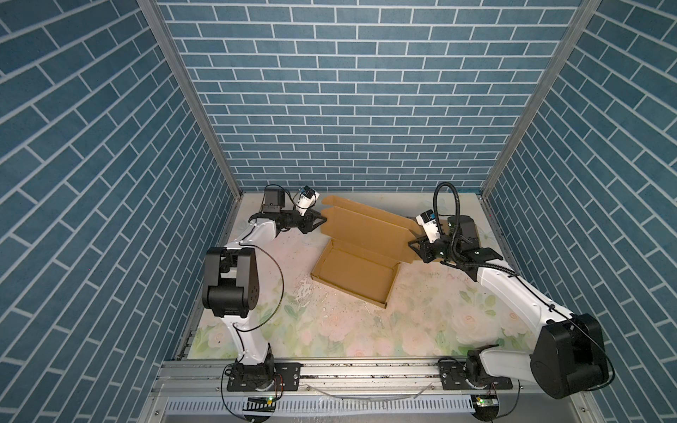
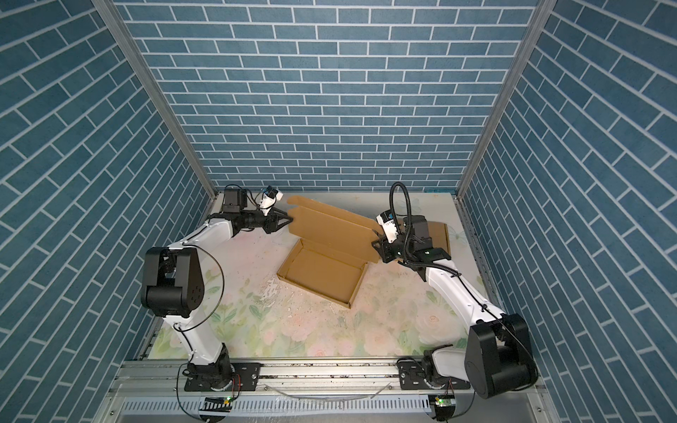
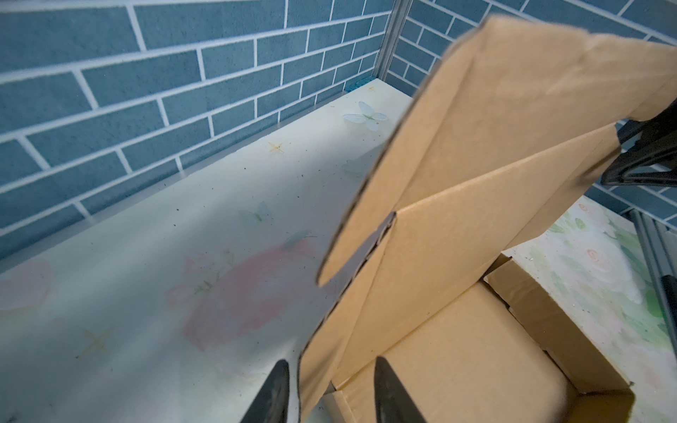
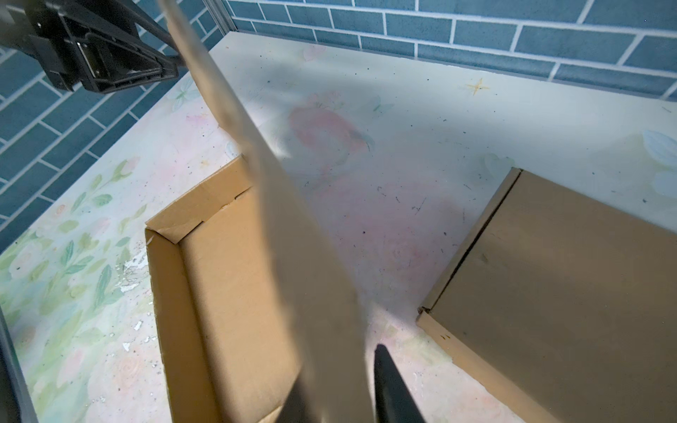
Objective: Fold the paper box
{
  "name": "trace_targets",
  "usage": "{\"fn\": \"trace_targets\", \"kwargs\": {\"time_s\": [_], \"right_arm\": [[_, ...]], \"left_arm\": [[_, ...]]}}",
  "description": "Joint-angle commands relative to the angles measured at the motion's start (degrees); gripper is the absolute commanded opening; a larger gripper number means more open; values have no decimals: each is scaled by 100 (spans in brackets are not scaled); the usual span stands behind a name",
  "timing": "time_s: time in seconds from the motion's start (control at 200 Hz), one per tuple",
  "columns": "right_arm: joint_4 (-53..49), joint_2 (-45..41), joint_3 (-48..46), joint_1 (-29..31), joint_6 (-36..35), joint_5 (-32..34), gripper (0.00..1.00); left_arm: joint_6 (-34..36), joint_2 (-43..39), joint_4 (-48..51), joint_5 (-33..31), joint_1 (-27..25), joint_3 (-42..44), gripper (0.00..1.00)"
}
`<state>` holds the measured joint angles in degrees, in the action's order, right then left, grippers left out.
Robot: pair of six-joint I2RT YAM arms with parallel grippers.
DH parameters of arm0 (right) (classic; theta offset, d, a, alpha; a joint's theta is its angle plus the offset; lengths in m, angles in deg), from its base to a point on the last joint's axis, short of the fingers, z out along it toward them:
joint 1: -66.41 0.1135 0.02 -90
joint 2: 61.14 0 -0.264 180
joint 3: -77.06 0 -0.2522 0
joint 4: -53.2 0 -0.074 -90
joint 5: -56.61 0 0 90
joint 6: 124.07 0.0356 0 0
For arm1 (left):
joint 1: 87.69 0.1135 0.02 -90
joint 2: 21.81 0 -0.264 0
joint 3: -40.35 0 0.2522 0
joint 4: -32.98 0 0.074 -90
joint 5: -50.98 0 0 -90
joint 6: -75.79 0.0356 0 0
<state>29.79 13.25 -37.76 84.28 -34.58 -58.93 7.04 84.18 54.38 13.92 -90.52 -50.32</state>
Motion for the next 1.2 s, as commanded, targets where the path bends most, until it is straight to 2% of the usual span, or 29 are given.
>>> {"fn": "trace_targets", "kwargs": {"time_s": [0.0, 0.155, 0.385, 0.47, 0.63, 0.83, 0.97, 1.085, 1.195], "right_arm": [[176, 80, -150, -20, -124, -61, 17], [218, 137, -123, -20, -142, 21, 9], [439, 288, 63, -19, -79, 212, 0], [629, 380, 164, -11, -16, 338, 0], [1095, 632, 444, 13, 172, 524, 0], [1608, 996, 840, 196, 252, 1050, 0], [2104, 1335, 1026, 436, 311, 1609, 0], [2694, 1629, 1011, 673, 393, 2223, 0], [3276, 1813, 866, 884, 572, 2659, 0]], "left_arm": [[-64, 113, -264, 51, -46, 44, 36], [-88, 140, -381, 6, -125, 88, 32], [-153, 76, -512, -75, -148, 150, 19], [-222, -5, -673, -140, -148, 257, 17], [-403, -196, -1070, -390, -155, 539, 8], [-749, -608, -1740, -996, -156, 1015, 4], [-1349, -880, -2691, -1576, -180, 1573, 3], [-1700, -1057, -3547, -2183, -401, 2165, 4], [-1703, -1137, -3910, -2765, -773, 2529, 4]]}}
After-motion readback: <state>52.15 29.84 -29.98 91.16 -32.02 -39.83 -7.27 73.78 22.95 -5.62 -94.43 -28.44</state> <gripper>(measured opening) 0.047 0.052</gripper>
